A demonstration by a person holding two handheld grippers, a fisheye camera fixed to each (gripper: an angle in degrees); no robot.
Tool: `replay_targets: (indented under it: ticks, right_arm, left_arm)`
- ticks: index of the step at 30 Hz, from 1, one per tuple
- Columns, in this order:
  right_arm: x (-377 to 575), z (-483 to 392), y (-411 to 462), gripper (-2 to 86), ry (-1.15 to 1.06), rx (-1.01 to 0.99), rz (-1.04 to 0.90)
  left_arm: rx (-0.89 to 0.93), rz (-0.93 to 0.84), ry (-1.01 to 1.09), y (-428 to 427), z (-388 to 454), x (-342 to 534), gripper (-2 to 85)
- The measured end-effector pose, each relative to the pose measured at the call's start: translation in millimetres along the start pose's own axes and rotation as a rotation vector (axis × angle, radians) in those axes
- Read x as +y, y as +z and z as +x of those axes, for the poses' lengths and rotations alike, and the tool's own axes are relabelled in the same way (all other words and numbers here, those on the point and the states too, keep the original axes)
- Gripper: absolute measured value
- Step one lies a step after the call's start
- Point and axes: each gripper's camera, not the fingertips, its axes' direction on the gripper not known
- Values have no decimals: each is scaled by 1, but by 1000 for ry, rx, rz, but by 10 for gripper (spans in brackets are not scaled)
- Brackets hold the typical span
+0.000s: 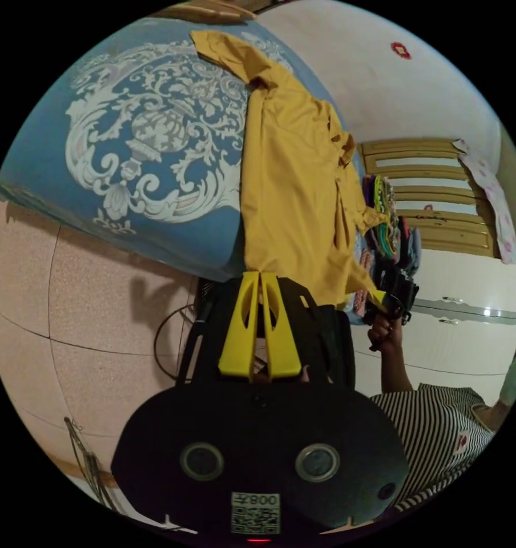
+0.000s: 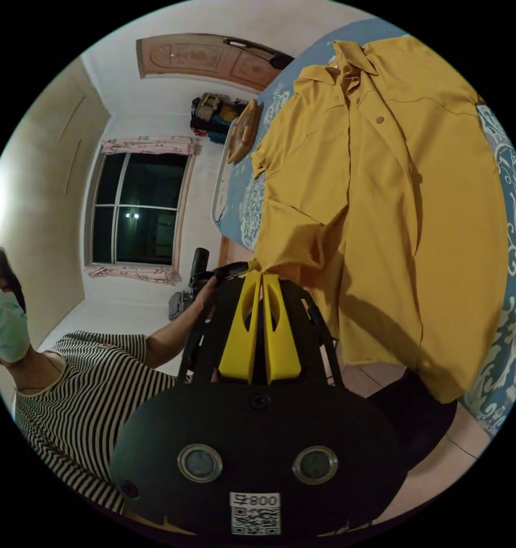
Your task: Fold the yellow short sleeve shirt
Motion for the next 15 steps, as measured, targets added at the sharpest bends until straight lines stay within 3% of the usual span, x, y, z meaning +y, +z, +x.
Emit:
replay_targets:
  ticks: [3,8,15]
  right_arm:
    - [5,-4,2,1,-8,-2,-17]
    - [13,2,6,1,31,-17,-39]
    - [24,12,21,2,80,115,-151]
  left_arm:
    - [31,82,-18,-37,-10,22,4]
    - [49,57,-36,-61,-23,57,2]
    - [44,131,-134,-107,-58,113,5]
